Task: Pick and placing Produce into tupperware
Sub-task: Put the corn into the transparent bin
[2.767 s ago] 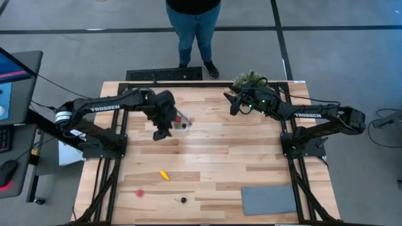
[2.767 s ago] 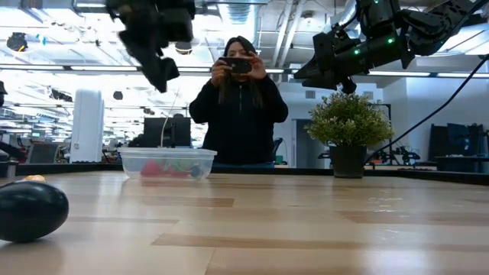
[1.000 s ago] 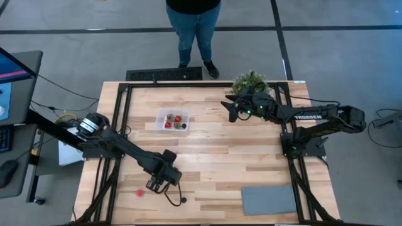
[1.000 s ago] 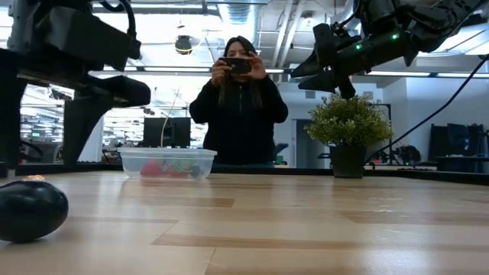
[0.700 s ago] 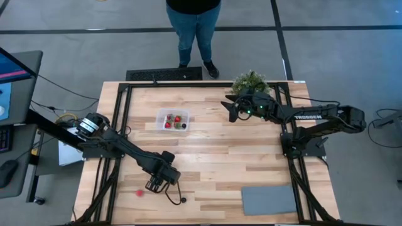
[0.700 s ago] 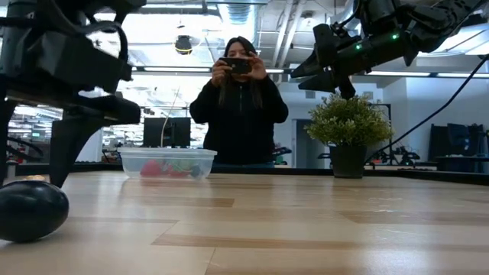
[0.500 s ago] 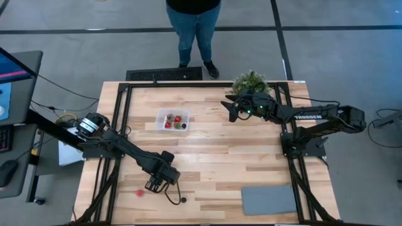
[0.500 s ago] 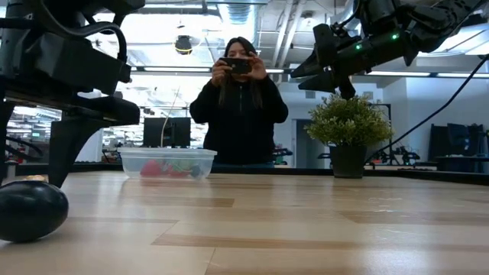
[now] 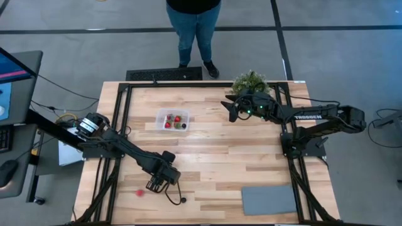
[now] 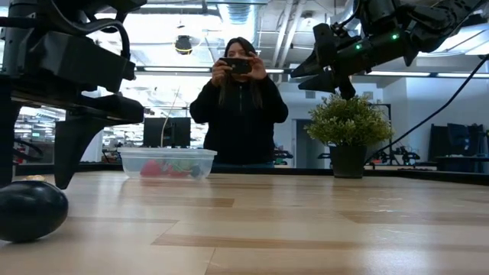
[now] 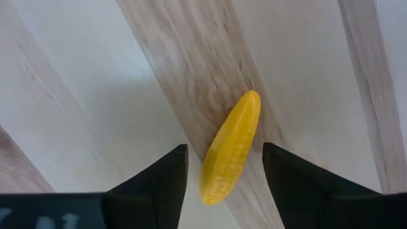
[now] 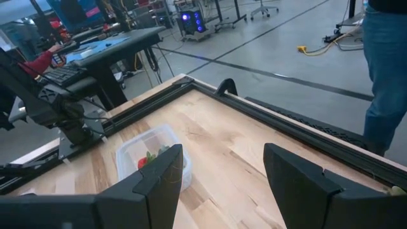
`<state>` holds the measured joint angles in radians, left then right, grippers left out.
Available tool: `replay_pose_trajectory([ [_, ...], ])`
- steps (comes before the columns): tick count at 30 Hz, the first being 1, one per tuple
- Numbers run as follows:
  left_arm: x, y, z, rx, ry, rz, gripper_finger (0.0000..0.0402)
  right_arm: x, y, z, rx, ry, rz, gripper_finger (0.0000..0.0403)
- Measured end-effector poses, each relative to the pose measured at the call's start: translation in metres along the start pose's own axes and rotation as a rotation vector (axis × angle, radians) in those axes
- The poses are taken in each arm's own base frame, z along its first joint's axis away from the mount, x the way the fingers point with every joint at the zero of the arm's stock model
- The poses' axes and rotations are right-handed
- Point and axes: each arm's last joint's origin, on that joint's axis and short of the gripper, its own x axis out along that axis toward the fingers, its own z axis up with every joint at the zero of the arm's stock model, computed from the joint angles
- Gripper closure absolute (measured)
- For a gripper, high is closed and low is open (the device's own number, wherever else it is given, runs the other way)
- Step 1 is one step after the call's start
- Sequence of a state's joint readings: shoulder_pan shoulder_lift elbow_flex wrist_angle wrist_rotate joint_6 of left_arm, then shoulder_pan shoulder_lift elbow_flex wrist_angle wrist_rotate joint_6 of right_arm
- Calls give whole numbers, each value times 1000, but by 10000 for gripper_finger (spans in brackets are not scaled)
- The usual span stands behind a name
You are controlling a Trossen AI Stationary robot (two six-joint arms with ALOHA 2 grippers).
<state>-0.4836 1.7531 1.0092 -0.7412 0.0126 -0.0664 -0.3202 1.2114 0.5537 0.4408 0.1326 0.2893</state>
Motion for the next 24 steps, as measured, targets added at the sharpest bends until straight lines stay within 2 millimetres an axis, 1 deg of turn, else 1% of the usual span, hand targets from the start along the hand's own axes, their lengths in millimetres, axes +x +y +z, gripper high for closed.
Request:
replay_pose_trajectory([
  [3, 0, 0, 0, -8, 0, -3, 230, 0, 0, 0, 0, 0, 0, 159],
  [7, 0, 0, 0, -11, 1, -19, 274, 0, 0, 0, 0, 0, 0, 159],
  [10, 5, 1, -3, -30, -20, -50, 306, 0, 0, 0, 0, 0, 0, 159],
  [13, 8, 1, -5, -59, -31, -68, 329, 0, 0, 0, 0, 0, 0, 159],
  [17, 9, 2, -5, -64, -29, -66, 345, 0, 0, 0, 0, -1, 0, 159],
  [20, 9, 2, -6, -65, -25, -66, 348, 0, 0, 0, 1, -1, 0, 159],
  [24, 4, 7, -8, -81, -23, -74, 349, 0, 0, 0, 2, -1, 0, 159],
])
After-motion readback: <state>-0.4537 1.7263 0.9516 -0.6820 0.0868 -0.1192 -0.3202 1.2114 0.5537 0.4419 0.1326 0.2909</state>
